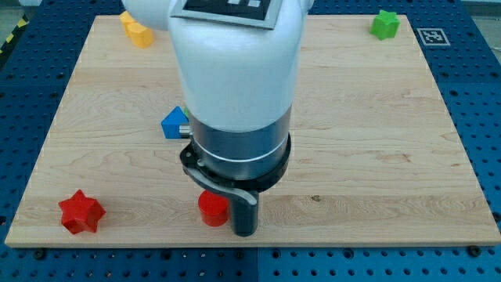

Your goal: Move the red circle closely to the red star

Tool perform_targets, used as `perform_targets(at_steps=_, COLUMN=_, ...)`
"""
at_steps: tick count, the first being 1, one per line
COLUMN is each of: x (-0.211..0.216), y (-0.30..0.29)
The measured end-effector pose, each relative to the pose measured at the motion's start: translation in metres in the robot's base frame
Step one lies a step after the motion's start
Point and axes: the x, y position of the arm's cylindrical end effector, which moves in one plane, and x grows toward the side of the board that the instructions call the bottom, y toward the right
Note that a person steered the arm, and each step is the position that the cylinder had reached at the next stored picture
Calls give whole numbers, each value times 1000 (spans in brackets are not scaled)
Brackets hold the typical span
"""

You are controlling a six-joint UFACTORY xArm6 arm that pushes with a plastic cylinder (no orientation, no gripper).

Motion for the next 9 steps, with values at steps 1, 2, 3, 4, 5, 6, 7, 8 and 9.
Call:
perform_targets(at_steps=1, x=-14, y=4)
perform_targets(at_steps=2, x=-15, y=4)
perform_targets(at_steps=3, x=-15, y=-5)
perform_targets(at_steps=4, x=-15, y=-28)
perform_targets(at_steps=5, x=-15, y=-54)
perform_targets(at_steps=6, x=-15, y=-79)
perform_targets(at_steps=7, x=-20, y=-104)
perform_targets(at_steps=8, x=-29, y=-114)
perform_targets(at_steps=9, x=-31, y=-113)
